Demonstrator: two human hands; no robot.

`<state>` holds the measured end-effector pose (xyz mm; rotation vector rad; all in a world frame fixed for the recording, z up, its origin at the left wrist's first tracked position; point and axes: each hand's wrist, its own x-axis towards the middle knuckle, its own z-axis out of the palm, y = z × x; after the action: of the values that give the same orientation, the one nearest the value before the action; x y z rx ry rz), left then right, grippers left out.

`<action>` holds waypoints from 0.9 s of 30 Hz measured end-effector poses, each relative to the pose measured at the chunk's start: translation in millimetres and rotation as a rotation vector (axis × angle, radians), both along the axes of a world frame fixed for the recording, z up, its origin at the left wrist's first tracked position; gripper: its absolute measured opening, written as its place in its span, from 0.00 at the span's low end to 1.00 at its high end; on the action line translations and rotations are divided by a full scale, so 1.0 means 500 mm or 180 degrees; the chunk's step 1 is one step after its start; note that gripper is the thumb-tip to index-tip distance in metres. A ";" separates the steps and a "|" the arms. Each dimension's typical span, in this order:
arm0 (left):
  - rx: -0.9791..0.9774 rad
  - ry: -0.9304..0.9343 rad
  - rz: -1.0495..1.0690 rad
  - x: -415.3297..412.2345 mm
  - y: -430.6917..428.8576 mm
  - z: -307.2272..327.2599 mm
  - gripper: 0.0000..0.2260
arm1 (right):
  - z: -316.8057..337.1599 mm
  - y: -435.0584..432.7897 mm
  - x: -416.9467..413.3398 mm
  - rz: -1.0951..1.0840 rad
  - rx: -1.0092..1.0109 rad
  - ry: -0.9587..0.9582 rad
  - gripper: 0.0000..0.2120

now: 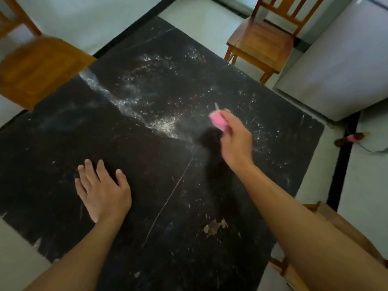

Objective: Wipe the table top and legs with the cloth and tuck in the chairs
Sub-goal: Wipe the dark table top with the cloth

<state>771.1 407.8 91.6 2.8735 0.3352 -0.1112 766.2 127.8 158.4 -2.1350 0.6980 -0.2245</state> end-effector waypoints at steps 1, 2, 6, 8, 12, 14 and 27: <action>-0.0019 -0.0002 0.0010 -0.002 -0.001 0.001 0.25 | 0.004 -0.047 -0.061 -0.0349 -0.0181 -0.0005 0.24; -0.0046 -0.0001 0.0012 0.000 -0.003 0.003 0.25 | 0.006 -0.094 -0.120 -0.0714 -0.0364 0.0059 0.24; -0.0016 0.0040 0.0007 0.007 -0.008 0.004 0.25 | -0.049 -0.173 -0.222 -0.1993 -0.0793 0.0688 0.21; -0.0008 0.0059 -0.0017 0.009 -0.009 0.004 0.25 | -0.080 -0.117 -0.163 -0.1892 -0.0920 0.0533 0.18; 0.0024 0.0072 -0.0027 0.009 -0.004 0.002 0.25 | -0.079 0.018 0.032 -0.0080 0.0173 0.0105 0.19; -0.0002 0.0081 -0.0027 0.010 -0.004 0.003 0.25 | -0.045 -0.006 0.049 0.0167 0.0282 -0.0031 0.17; 0.0005 0.0081 -0.0033 0.008 -0.005 -0.002 0.25 | -0.107 0.034 -0.228 -0.1307 -0.0519 0.0046 0.20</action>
<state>775.1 405.2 90.6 2.8779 0.3254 -0.1495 652.2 144.7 104.8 -2.1268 1.1587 -0.5007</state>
